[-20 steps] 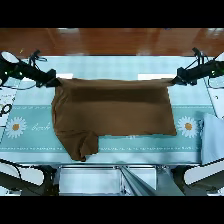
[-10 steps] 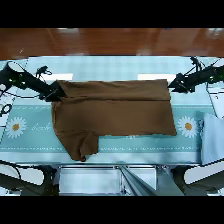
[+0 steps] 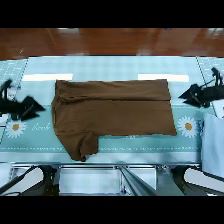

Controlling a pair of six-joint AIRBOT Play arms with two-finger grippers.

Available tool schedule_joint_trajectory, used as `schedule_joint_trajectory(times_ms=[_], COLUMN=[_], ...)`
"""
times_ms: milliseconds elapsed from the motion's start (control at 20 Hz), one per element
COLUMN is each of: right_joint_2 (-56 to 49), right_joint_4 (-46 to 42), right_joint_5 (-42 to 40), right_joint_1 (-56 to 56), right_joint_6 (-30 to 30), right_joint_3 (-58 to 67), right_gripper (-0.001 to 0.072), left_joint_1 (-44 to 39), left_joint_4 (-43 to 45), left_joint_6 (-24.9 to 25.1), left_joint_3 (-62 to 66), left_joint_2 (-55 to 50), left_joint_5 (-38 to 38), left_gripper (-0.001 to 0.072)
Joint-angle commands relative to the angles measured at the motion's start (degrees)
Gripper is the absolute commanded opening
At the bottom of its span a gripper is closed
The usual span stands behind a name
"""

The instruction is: Fold the shirts.

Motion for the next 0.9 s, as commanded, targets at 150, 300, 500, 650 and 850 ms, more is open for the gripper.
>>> schedule_joint_trajectory(times_ms=[150, 300, 500, 650, 850], right_joint_2=[10.86, 11.34, 11.34, 11.34, 11.34], right_joint_4=[3.34, 3.45, 3.82, 5.05, 6.27], right_joint_5=[-4.59, -4.42, -4.48, -4.59, -5.14], right_joint_1=[-0.42, -0.42, -0.42, -0.42, -0.46], right_joint_6=[-4.68, -4.83, -5.05, -5.51, -5.75], right_joint_3=[-15.39, -15.39, -15.39, -15.39, -15.34], right_gripper=[0.0416, 0.0416, 0.0416, 0.0416, 0.0416], left_joint_1=[12.17, 12.17, 8.11, 1.99, -8.76], left_joint_4=[-7.02, -5.46, -5.86, -6.51, -10.56], left_joint_6=[3.23, 3.21, 3.06, 3.21, 3.58], left_joint_3=[-24.26, -26.80, -27.17, -27.19, -26.95], left_joint_2=[9.31, 6.12, 3.93, 0.68, -1.95], left_joint_5=[4.17, 4.09, 5.97, 7.67, 13.81], left_gripper=[0.0505, 0.0504, 0.0505, 0.0505, 0.0266])
